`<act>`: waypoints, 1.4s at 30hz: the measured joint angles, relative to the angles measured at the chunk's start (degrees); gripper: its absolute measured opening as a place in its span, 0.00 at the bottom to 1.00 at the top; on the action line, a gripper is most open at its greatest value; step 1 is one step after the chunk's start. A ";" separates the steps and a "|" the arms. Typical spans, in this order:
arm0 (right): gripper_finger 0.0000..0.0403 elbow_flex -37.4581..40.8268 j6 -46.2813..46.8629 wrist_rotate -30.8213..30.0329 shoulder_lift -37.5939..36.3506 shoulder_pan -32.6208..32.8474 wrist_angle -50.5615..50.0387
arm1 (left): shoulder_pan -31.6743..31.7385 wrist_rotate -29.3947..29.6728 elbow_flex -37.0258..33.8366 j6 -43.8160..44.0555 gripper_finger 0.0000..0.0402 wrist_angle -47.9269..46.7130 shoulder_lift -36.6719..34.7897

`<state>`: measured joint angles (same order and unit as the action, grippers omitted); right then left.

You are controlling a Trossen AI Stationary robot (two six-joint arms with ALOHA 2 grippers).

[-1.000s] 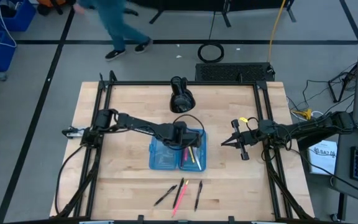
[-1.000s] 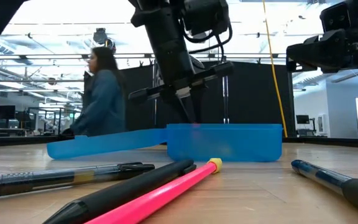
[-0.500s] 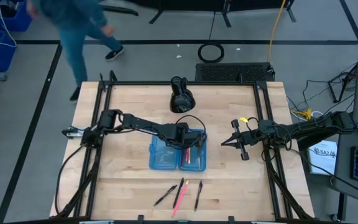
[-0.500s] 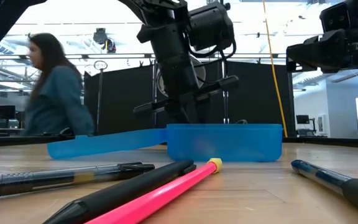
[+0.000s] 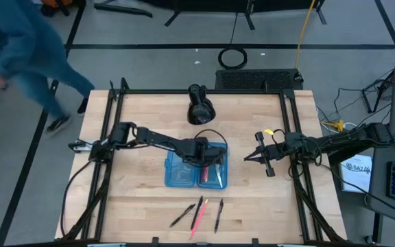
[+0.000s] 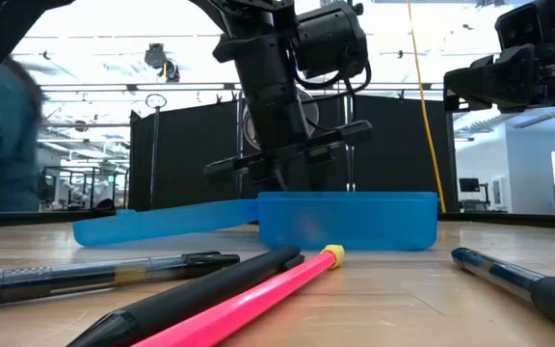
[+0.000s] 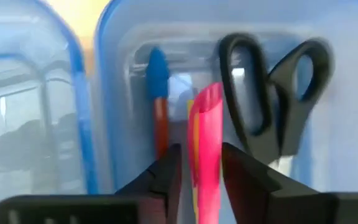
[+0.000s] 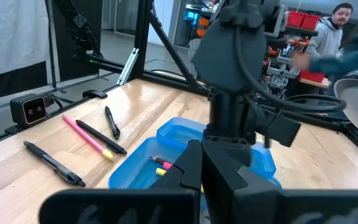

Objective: Pick & place school supplies into a supply box
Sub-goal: Put the left pink pen into the blue supply box, then put the left black pen into the blue supply box

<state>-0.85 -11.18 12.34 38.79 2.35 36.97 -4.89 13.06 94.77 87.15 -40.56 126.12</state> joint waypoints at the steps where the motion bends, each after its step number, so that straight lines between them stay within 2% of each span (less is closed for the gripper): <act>1: 0.00 -0.01 0.00 0.00 0.00 0.00 -0.02 | -0.07 0.01 0.19 0.00 0.31 -0.26 0.03; 7: 0.00 0.00 0.04 0.08 0.00 0.00 -0.02 | -0.51 0.29 0.36 0.22 0.38 -0.01 0.03; 11: 0.00 0.01 0.04 0.13 0.00 0.00 -0.02 | -0.95 0.77 0.36 -1.03 0.37 -0.07 -0.74; 16: 0.00 -0.01 0.04 0.12 0.02 0.00 -0.13 | -2.15 6.52 2.88 -7.14 0.32 -2.35 -6.18; 21: 0.00 -0.01 0.03 1.51 0.02 0.00 -0.22 | -5.88 15.36 9.05 -20.74 0.26 -7.07 -13.70; 26: 0.00 0.01 0.04 3.02 0.02 0.02 -0.43 | -16.01 31.87 11.42 -33.77 0.17 -9.07 -20.22; 29: 0.00 -0.01 0.04 3.02 0.04 0.02 -0.76 | -22.82 40.77 11.42 -36.90 0.10 -11.33 -21.87; 33: 0.00 0.00 0.86 3.02 0.27 0.02 -1.31 | -30.32 47.34 10.49 -35.54 0.01 -17.85 -22.04; 38: 0.00 -0.01 0.52 3.02 0.37 0.02 -4.67 | -35.38 48.27 3.13 -31.65 0.03 -20.78 -22.04; 42: 0.00 0.00 0.58 2.95 0.39 0.02 -6.11 | -37.61 41.55 -4.81 -28.32 0.01 -19.07 -22.00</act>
<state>-0.86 -10.60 15.29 39.18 2.37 30.86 -42.50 54.61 89.96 58.83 -59.63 104.12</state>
